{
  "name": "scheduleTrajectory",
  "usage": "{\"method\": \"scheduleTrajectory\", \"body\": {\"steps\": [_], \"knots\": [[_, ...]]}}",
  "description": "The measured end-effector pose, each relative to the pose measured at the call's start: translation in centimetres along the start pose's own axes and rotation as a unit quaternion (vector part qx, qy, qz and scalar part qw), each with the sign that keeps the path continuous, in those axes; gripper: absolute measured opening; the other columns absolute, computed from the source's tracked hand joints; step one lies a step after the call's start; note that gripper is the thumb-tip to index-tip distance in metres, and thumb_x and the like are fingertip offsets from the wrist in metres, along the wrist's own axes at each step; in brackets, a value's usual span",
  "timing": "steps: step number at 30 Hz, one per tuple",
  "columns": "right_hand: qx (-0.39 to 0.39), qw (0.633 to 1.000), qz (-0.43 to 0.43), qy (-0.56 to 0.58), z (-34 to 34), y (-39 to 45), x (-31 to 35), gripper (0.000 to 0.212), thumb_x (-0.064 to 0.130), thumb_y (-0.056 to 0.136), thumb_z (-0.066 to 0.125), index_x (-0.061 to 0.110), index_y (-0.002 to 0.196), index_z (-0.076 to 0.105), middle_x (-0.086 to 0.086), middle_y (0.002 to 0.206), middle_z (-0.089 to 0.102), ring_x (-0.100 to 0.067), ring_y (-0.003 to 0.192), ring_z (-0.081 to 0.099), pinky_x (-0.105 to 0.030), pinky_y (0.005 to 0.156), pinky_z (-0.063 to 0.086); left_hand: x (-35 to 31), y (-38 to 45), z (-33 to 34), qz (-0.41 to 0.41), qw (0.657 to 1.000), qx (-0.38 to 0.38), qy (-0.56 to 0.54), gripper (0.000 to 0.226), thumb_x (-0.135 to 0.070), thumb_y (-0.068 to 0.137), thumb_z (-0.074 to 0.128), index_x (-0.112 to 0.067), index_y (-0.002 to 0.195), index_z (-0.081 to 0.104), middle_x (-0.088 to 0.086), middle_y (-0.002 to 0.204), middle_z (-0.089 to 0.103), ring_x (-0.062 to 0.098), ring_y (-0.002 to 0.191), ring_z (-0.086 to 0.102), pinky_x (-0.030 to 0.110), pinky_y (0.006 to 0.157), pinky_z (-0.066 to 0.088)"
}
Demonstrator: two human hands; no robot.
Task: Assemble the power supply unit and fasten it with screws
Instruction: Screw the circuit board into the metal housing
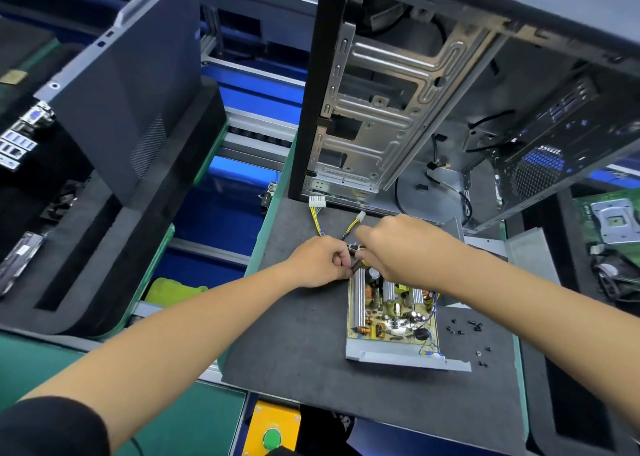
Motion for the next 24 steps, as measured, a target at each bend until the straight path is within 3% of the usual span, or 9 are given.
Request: {"method": "scheduleTrajectory", "body": {"steps": [3, 7, 10, 15, 19, 21, 24], "knots": [[-0.001, 1.0, -0.005, -0.001, -0.1, -0.3, 0.2, 0.021, 0.033, 0.098, 0.044, 0.014, 0.106, 0.046, -0.007, 0.097, 0.058, -0.03, 0.083, 0.061, -0.032, 0.057, 0.03, -0.2, 0.0, -0.2, 0.008, 1.0, -0.002, 0.006, 0.013, -0.019, 0.079, 0.077, -0.016, 0.078, 0.065, -0.006, 0.072, 0.063, 0.012, 0.067, 0.055, 0.034, 0.077, 0.051], [0.045, 0.999, -0.009, 0.025, 0.0, -0.4, 0.1, 0.023, 0.018, 0.087, 0.058, 0.014, 0.102, 0.041, -0.002, 0.097, 0.034, -0.02, 0.062, 0.044, -0.03, 0.049, 0.024, -0.3, 0.1, -0.1, 0.009, 1.0, 0.014, 0.01, 0.016, -0.022, 0.079, 0.078, -0.021, 0.079, 0.063, -0.011, 0.069, 0.056, 0.003, 0.06, 0.048, 0.025, 0.068, 0.046], [0.047, 0.999, -0.001, -0.001, -0.2, -0.3, 0.0, 0.019, 0.025, 0.092, 0.06, 0.014, 0.103, 0.049, -0.004, 0.102, 0.048, -0.024, 0.083, 0.058, -0.029, 0.061, 0.035, -0.4, -0.1, 0.1, 0.011, 0.999, 0.046, 0.002, 0.025, -0.02, 0.073, 0.083, -0.021, 0.085, 0.061, -0.01, 0.074, 0.054, 0.002, 0.06, 0.047, 0.01, 0.056, 0.038], [0.025, 0.998, -0.02, -0.057, -0.4, -0.4, 1.0, 0.021, 0.031, 0.099, 0.045, 0.015, 0.097, 0.059, -0.006, 0.097, 0.064, -0.029, 0.087, 0.063, -0.031, 0.059, 0.035, -1.4, -0.9, 1.2, 0.068, 0.989, 0.086, 0.096, 0.066, -0.04, 0.053, 0.093, -0.017, 0.098, 0.051, -0.002, 0.1, 0.048, 0.015, 0.09, 0.044, 0.03, 0.081, 0.044], [0.005, 0.997, -0.004, -0.078, -0.5, -0.4, 0.7, 0.023, 0.034, 0.1, 0.041, 0.018, 0.087, 0.051, -0.006, 0.095, 0.065, -0.03, 0.087, 0.065, -0.031, 0.058, 0.034, -1.4, -1.7, 2.1, 0.09, 0.974, 0.054, 0.199, 0.094, -0.062, 0.041, 0.089, -0.018, 0.11, 0.042, -0.005, 0.109, 0.04, 0.013, 0.098, 0.036, 0.029, 0.085, 0.034], [0.004, 0.999, 0.0, -0.036, -0.4, -0.5, 0.4, 0.02, 0.033, 0.097, 0.045, 0.014, 0.102, 0.05, -0.007, 0.103, 0.06, -0.03, 0.086, 0.063, -0.031, 0.058, 0.032, -1.3, -1.9, 2.3, 0.095, 0.97, 0.052, 0.218, 0.103, -0.069, 0.039, 0.086, -0.019, 0.116, 0.041, -0.007, 0.109, 0.036, 0.011, 0.098, 0.032, 0.027, 0.085, 0.031], [0.04, 0.999, -0.023, 0.021, 0.0, -0.5, 0.7, 0.025, 0.018, 0.085, 0.056, 0.011, 0.106, 0.043, -0.005, 0.103, 0.041, -0.022, 0.063, 0.047, -0.029, 0.046, 0.02, -1.2, -2.0, 2.6, 0.098, 0.964, 0.049, 0.242, 0.11, -0.074, 0.038, 0.082, -0.018, 0.122, 0.037, -0.008, 0.11, 0.031, 0.01, 0.1, 0.028, 0.026, 0.087, 0.027]]}}
Point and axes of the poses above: each hand's wrist, its own y-axis towards the middle knuckle, its own z-axis out of the palm, x = y × z, the point moved 9 cm from there along y, towards the middle knuckle
